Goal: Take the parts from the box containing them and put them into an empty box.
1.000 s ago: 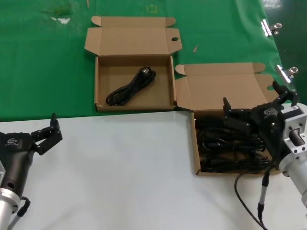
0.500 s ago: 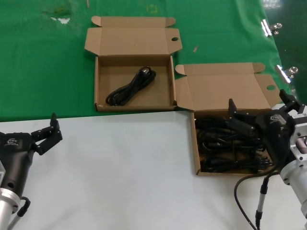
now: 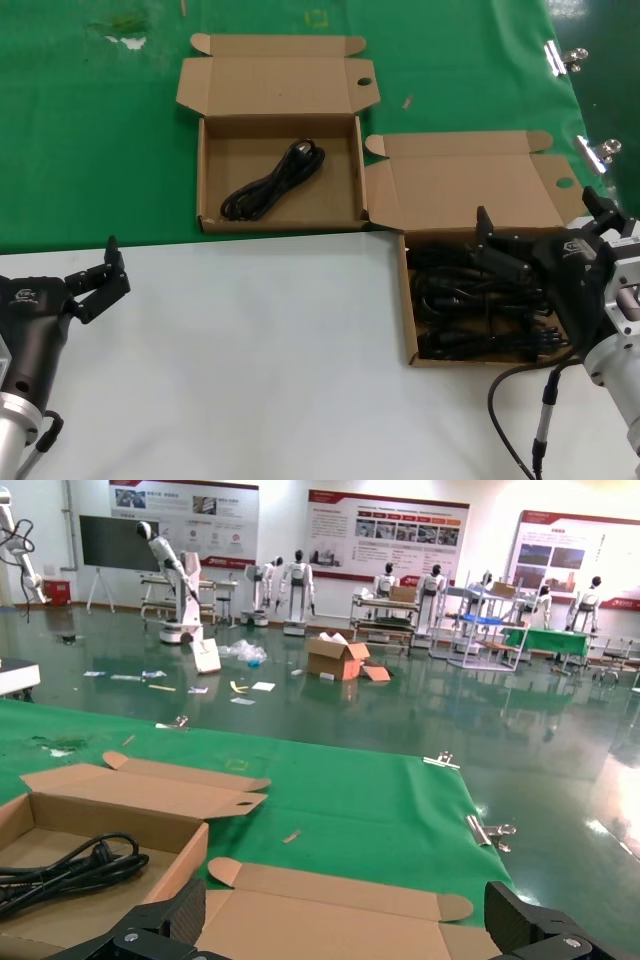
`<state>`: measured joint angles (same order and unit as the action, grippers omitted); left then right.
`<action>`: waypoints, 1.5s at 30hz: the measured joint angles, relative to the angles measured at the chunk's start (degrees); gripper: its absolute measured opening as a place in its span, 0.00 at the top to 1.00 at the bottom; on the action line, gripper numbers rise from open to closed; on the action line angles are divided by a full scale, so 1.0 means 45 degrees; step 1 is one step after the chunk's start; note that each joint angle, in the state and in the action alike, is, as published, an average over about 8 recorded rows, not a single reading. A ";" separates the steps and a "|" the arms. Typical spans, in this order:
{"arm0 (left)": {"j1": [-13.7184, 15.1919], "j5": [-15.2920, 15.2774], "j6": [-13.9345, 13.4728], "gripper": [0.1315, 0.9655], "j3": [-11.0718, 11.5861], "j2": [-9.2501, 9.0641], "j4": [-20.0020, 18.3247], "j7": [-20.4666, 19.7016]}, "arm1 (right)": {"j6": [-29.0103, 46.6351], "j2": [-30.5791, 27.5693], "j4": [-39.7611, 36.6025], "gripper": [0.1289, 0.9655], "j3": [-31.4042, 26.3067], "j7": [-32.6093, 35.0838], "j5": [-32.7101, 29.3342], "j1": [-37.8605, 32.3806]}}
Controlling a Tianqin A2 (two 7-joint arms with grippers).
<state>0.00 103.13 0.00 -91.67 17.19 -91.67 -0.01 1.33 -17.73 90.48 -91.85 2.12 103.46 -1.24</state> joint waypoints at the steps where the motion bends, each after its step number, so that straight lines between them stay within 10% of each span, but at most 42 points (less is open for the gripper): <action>1: 0.0000 0.0000 0.0000 0.00 0.0000 0.0000 0.0000 0.0000 | 0.0000 0.0000 0.0000 0.00 0.0000 0.0000 0.0000 0.0000; 45: 0.0000 0.0000 0.0000 0.00 0.0000 0.0000 0.0000 0.0000 | 0.0000 0.0000 0.0000 0.00 0.0000 0.0001 0.0000 0.0000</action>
<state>0.00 103.13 0.00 -91.67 17.19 -91.67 -0.01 1.33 -17.73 90.48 -91.85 2.13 103.46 -1.24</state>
